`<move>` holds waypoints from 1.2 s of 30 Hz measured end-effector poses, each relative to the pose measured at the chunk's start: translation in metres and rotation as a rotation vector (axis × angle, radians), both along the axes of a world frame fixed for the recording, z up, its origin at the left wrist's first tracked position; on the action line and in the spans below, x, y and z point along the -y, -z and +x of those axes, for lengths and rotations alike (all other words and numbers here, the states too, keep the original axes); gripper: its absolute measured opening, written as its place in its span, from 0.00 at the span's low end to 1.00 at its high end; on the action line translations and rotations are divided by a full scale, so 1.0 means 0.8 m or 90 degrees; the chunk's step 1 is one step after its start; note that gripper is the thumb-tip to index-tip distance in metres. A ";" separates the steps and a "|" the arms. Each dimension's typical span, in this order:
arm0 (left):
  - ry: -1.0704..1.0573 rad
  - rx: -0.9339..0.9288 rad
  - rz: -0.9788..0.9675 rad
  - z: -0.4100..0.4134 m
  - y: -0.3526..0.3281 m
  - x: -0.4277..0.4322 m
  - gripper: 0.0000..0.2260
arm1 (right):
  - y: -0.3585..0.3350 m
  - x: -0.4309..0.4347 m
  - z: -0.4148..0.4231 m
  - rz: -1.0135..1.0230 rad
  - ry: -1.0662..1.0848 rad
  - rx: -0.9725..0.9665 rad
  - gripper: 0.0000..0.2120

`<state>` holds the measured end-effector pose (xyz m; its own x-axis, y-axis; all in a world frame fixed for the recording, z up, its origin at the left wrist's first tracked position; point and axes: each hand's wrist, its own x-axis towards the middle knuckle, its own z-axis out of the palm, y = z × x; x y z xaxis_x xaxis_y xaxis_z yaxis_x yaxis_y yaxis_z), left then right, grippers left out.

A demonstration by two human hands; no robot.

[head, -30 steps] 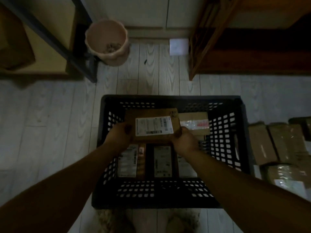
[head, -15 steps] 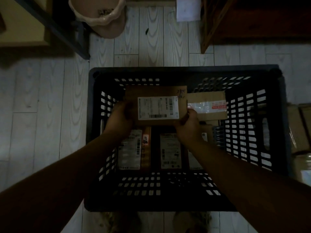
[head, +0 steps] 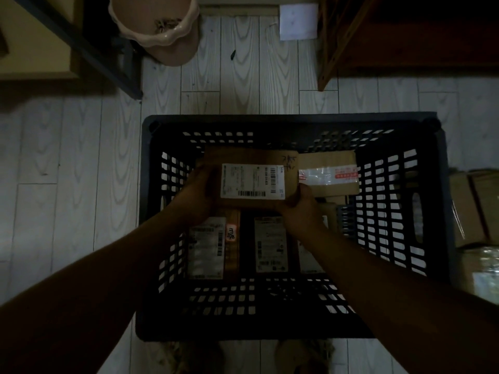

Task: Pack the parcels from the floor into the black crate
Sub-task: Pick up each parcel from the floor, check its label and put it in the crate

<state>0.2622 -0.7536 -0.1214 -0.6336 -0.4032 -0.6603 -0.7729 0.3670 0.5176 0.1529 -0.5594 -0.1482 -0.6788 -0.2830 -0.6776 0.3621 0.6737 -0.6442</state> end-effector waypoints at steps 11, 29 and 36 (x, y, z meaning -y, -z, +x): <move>-0.128 -0.022 -0.026 0.017 0.028 0.001 0.22 | 0.014 0.021 0.009 0.061 -0.105 -0.096 0.28; 0.117 0.108 -0.084 0.014 -0.045 -0.012 0.29 | -0.056 0.017 -0.029 0.102 -0.194 0.093 0.21; 0.024 0.048 -0.062 0.044 -0.314 -0.049 0.26 | -0.345 -0.019 -0.042 0.127 -0.251 0.046 0.19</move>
